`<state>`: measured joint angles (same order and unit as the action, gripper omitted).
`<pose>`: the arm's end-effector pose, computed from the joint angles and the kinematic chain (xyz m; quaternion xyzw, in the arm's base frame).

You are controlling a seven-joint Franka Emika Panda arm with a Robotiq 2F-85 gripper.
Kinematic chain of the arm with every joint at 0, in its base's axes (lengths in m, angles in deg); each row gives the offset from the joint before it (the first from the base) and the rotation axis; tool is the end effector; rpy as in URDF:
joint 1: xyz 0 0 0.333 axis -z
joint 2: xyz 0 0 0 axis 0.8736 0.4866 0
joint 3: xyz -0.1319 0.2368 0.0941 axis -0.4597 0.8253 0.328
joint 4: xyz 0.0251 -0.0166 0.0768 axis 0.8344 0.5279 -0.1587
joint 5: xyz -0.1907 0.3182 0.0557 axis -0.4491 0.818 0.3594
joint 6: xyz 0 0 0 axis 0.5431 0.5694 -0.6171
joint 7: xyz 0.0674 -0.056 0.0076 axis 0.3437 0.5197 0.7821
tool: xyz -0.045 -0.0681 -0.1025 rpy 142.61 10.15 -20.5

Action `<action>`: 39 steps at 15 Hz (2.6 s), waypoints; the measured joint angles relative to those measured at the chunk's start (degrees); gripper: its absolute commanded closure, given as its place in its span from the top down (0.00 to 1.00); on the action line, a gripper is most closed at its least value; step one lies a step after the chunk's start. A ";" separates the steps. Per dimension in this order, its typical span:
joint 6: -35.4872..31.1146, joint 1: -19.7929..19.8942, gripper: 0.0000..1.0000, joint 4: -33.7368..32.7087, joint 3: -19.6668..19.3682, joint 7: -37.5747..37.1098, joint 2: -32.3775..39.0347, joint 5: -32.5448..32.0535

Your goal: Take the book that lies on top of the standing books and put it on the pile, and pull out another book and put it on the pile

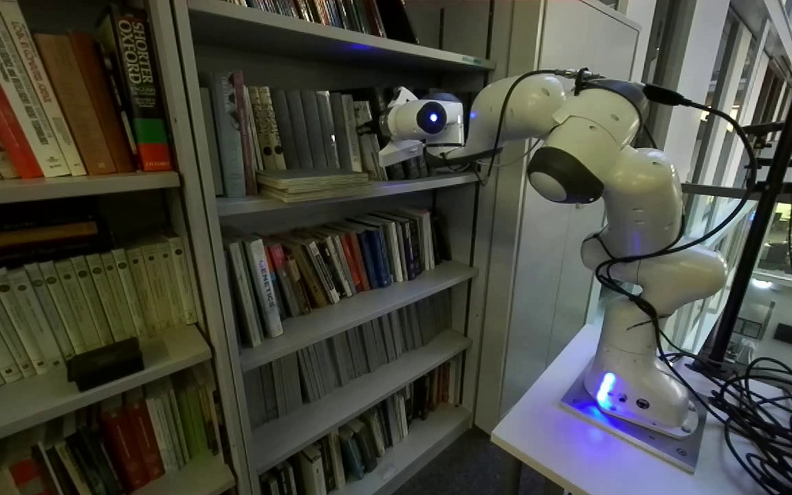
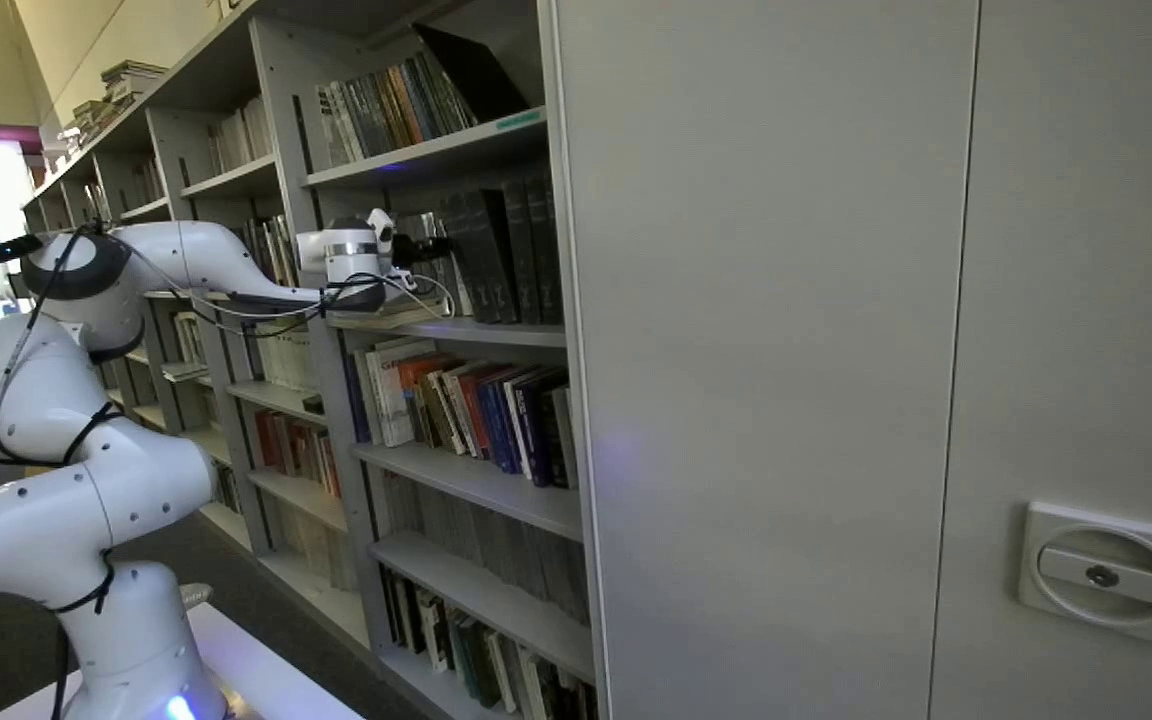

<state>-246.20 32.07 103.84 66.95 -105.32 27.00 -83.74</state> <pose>0.5972 0.1398 0.5851 0.7262 -0.0035 0.6686 0.1598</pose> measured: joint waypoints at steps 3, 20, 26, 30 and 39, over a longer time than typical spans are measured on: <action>-0.08 0.00 0.97 -0.25 0.58 0.00 0.00 0.00; -0.42 -0.09 0.29 -0.21 -0.99 -2.28 0.00 0.11; -0.54 -0.11 0.33 0.09 -2.14 -2.59 0.00 0.11; -0.79 -0.18 0.56 0.09 -2.15 -2.67 0.00 0.11; -2.93 -1.56 0.16 1.88 -4.24 -3.45 0.00 0.11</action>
<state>-249.13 30.51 105.72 62.71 -108.77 27.00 -83.63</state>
